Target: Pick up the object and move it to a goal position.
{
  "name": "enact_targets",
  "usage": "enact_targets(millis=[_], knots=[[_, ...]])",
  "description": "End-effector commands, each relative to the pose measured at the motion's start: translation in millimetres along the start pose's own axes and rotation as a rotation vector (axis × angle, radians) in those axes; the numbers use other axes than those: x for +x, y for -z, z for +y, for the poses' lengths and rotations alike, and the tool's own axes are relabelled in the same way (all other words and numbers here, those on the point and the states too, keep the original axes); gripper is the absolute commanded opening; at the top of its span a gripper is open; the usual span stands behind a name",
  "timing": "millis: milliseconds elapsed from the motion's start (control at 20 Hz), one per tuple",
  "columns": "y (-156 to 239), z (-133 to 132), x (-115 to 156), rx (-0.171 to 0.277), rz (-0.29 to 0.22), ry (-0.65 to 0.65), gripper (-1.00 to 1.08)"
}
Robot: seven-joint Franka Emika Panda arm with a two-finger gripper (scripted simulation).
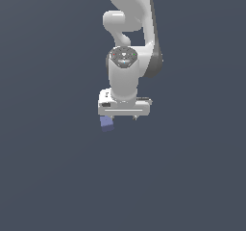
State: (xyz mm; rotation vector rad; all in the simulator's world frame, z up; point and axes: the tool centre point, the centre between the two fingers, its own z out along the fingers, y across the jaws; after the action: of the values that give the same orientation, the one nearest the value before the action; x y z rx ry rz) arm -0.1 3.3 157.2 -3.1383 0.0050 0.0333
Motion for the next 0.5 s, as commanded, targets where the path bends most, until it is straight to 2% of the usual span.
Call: enact_targets(millis=[0,450], knots=[[0.0,0.0,0.0,0.0,0.0,0.0,1.0],[14.5,11.6,3.3,0.023,0.012,-0.065,1.0]])
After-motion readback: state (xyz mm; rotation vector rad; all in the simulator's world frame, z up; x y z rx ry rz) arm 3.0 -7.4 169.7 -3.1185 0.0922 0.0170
